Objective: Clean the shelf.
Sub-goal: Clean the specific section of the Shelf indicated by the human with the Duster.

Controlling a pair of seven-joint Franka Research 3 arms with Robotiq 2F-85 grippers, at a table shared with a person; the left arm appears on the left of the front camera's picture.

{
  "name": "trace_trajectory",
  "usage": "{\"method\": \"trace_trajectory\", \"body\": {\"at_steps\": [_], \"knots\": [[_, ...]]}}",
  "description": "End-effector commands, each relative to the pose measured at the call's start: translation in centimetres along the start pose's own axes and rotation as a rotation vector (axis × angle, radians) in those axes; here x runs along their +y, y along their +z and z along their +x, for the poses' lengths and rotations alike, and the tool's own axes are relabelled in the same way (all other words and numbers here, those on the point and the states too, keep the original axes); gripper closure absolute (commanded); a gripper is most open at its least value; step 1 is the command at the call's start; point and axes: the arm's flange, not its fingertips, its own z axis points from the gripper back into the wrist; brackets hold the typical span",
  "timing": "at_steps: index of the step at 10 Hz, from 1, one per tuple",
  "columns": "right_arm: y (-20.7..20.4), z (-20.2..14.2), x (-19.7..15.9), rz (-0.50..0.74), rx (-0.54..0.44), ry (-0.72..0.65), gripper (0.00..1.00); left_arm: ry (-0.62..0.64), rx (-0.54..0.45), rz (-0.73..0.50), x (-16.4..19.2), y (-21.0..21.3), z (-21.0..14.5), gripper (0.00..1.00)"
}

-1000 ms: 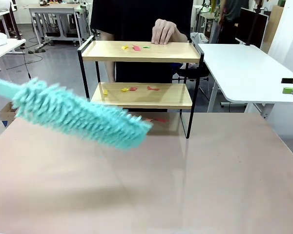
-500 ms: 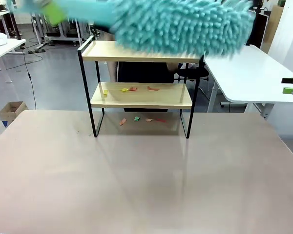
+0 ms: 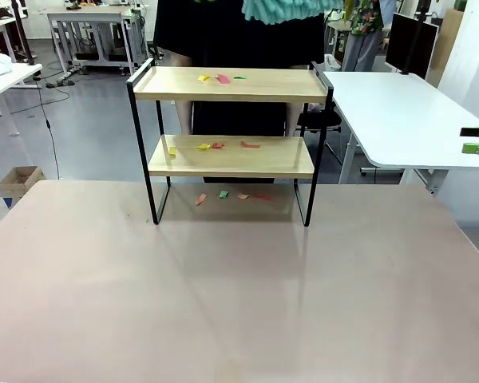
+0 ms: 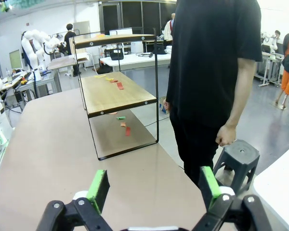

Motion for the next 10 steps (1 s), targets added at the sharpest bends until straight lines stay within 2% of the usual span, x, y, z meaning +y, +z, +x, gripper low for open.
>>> {"method": "trace_trajectory", "body": {"at_steps": [1, 2, 3, 5, 6, 7, 8, 10], "knots": [[-0.1, 0.3, 0.1, 0.001, 0.002, 0.005, 0.00, 0.030, 0.060, 0.006, -1.5, -1.2, 3.8, 0.87], [-0.1, 0.3, 0.1, 0.001, 0.002, 0.005, 0.00, 0.041, 0.148, 0.003, -0.5, -2.7, 5.0, 0.87], [-0.1, 0.3, 0.1, 0.001, 0.002, 0.005, 0.00, 0.020, 0.021, 0.010, -0.8, -1.7, 1.5, 0.87], [-0.1, 0.3, 0.1, 0.001, 0.002, 0.005, 0.00, 0.020, 0.021, 0.010, -0.8, -1.7, 1.5, 0.87], [-0.1, 0.3, 0.1, 0.001, 0.002, 0.005, 0.00, 0.025, 0.074, -0.004, -0.7, -3.5, 3.2, 0.87], [-0.1, 0.3, 0.1, 0.001, 0.002, 0.005, 0.00, 0.164, 0.061, 0.007, -1.8, -3.4, 3.1, 0.87], [-0.1, 0.3, 0.1, 0.001, 0.002, 0.005, 0.00, 0.203, 0.027, 0.129, -4.2, -4.3, 4.0, 0.87], [-0.1, 0.3, 0.1, 0.001, 0.002, 0.005, 0.00, 0.304, -0.023, 0.245, -7.2, -6.6, 6.3, 0.87]]}}
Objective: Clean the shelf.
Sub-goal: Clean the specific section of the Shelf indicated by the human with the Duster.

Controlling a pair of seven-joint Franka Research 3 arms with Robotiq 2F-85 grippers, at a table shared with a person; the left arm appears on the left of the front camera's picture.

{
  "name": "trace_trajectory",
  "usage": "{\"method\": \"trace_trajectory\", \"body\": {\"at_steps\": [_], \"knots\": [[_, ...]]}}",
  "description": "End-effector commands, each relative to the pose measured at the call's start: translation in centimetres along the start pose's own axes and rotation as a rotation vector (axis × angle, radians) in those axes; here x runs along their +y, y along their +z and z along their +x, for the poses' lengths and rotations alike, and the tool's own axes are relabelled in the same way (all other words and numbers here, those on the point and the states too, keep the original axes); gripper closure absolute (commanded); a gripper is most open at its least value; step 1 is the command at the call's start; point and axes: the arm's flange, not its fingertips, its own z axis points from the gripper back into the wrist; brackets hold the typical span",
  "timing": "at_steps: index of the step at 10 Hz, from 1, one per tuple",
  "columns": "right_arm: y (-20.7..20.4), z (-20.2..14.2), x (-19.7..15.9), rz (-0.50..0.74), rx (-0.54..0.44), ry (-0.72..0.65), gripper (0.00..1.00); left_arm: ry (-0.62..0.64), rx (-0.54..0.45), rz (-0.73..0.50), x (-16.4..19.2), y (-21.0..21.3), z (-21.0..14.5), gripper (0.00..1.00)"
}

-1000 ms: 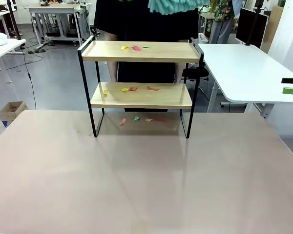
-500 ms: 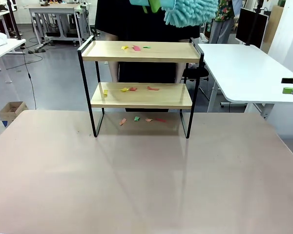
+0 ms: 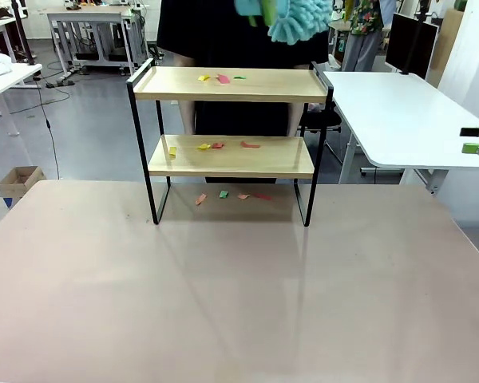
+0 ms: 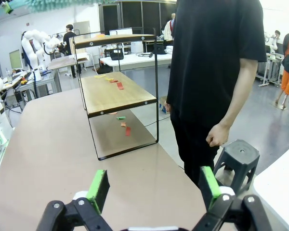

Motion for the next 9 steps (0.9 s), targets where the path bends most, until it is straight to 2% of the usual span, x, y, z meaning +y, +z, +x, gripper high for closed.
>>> {"method": "trace_trajectory", "body": {"at_steps": [1, 4, 7, 9], "knots": [[-0.1, 0.3, 0.1, 0.001, 0.002, 0.005, 0.00, 0.106, -0.039, 0.099, -3.9, -1.6, 2.3, 0.87], [-0.1, 0.3, 0.1, 0.001, 0.002, 0.005, 0.00, 0.251, -0.058, 0.113, -5.7, -5.5, 3.2, 0.87], [-0.1, 0.3, 0.1, 0.001, 0.002, 0.005, 0.00, 0.313, -0.063, 0.115, -6.3, -8.4, 3.4, 0.87], [-0.1, 0.3, 0.1, 0.001, 0.002, 0.005, 0.00, 0.322, -0.030, 0.117, -6.5, -10.6, 3.2, 0.87]]}}
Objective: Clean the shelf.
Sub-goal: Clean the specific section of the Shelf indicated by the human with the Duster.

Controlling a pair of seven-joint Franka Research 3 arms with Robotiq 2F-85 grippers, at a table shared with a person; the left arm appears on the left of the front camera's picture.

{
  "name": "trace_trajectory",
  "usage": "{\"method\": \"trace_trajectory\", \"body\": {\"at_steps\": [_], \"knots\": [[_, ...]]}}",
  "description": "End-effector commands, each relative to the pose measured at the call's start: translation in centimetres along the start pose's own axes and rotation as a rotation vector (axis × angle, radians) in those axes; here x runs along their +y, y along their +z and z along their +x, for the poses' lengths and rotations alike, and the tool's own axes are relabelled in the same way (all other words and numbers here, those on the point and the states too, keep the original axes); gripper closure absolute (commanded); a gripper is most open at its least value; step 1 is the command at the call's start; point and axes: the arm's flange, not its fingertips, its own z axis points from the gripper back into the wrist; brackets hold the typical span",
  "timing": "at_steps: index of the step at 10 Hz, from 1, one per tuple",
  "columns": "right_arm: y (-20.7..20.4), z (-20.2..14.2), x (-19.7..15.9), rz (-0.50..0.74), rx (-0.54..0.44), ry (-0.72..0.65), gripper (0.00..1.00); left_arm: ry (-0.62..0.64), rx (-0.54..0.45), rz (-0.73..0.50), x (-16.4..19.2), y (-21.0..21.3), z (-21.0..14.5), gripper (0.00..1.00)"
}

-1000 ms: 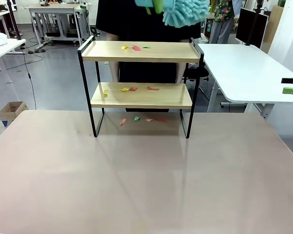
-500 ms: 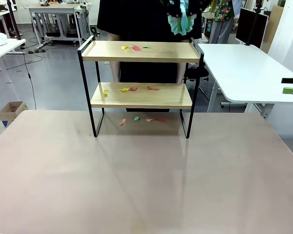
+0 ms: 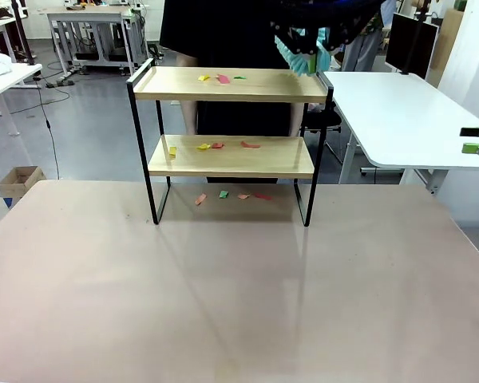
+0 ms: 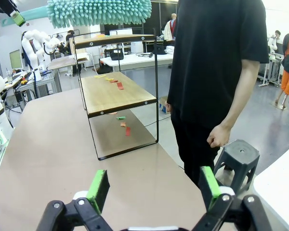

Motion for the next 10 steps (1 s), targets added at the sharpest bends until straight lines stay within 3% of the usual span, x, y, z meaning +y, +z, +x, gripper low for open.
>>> {"method": "trace_trajectory", "body": {"at_steps": [1, 7, 10], "knots": [[-0.1, 0.3, 0.1, 0.001, 0.002, 0.005, 0.00, 0.008, 0.008, 0.013, -0.5, -0.9, 0.0, 0.87], [-0.1, 0.3, 0.1, 0.001, 0.002, 0.005, 0.00, 0.040, 0.099, 0.053, -0.2, -4.2, 0.3, 0.87], [-0.1, 0.3, 0.1, 0.001, 0.002, 0.005, 0.00, 0.006, 0.072, 0.048, -0.2, -4.8, 0.0, 0.87]]}}
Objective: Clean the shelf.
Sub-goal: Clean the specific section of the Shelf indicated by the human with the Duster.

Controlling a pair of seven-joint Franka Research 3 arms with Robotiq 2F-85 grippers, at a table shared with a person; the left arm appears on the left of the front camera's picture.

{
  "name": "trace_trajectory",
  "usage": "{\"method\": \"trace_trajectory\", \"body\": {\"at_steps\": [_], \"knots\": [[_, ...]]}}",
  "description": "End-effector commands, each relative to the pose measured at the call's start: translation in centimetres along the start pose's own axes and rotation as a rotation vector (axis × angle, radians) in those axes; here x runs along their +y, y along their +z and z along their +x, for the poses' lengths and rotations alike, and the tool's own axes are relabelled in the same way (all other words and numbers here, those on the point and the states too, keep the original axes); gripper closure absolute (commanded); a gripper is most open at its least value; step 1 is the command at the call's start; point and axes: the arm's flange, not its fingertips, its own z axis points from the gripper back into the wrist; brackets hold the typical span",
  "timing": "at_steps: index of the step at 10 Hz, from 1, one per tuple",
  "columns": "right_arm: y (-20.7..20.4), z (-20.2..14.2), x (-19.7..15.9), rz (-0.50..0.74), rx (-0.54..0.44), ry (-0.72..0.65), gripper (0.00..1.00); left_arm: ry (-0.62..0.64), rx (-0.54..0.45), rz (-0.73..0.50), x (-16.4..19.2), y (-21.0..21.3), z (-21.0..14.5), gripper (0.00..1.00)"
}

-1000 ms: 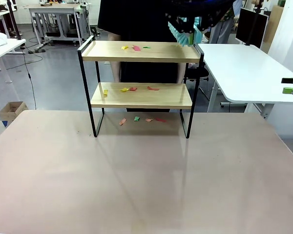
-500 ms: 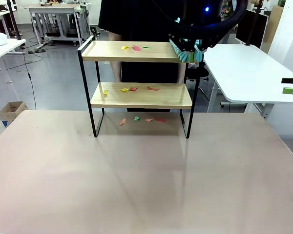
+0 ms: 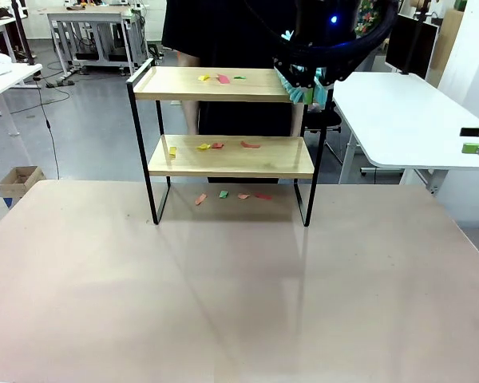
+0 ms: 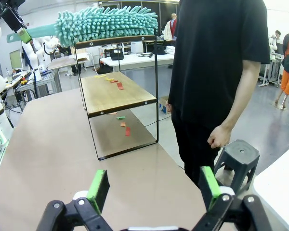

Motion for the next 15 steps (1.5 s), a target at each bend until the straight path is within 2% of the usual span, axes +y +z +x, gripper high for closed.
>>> {"method": "trace_trajectory", "body": {"at_steps": [1, 4, 9, 10, 12, 14, 15], "knots": [[-0.1, 0.3, 0.1, 0.001, 0.002, 0.005, 0.00, -0.006, 0.018, 0.016, 0.9, 0.0, 0.6, 0.87], [-0.1, 0.3, 0.1, 0.001, 0.002, 0.005, 0.00, -0.038, 0.048, 0.097, 4.9, -0.1, 1.7, 0.87], [-0.1, 0.3, 0.1, 0.001, 0.002, 0.005, 0.00, -0.012, 0.067, 0.317, 17.3, -0.4, 3.7, 0.87], [-0.1, 0.3, 0.1, 0.001, 0.002, 0.005, 0.00, 0.007, 0.038, 0.403, 19.9, -0.3, 3.9, 0.87], [-0.1, 0.3, 0.1, 0.001, 0.002, 0.005, 0.00, 0.043, -0.084, 0.569, 23.4, 1.8, 4.0, 0.87], [-0.1, 0.3, 0.1, 0.001, 0.002, 0.005, 0.00, 0.034, -0.166, 0.611, 23.7, 4.4, 3.1, 0.87], [-0.1, 0.3, 0.1, 0.001, 0.002, 0.005, 0.00, 0.023, -0.187, 0.570, 23.3, 5.5, 2.8, 0.87]]}}
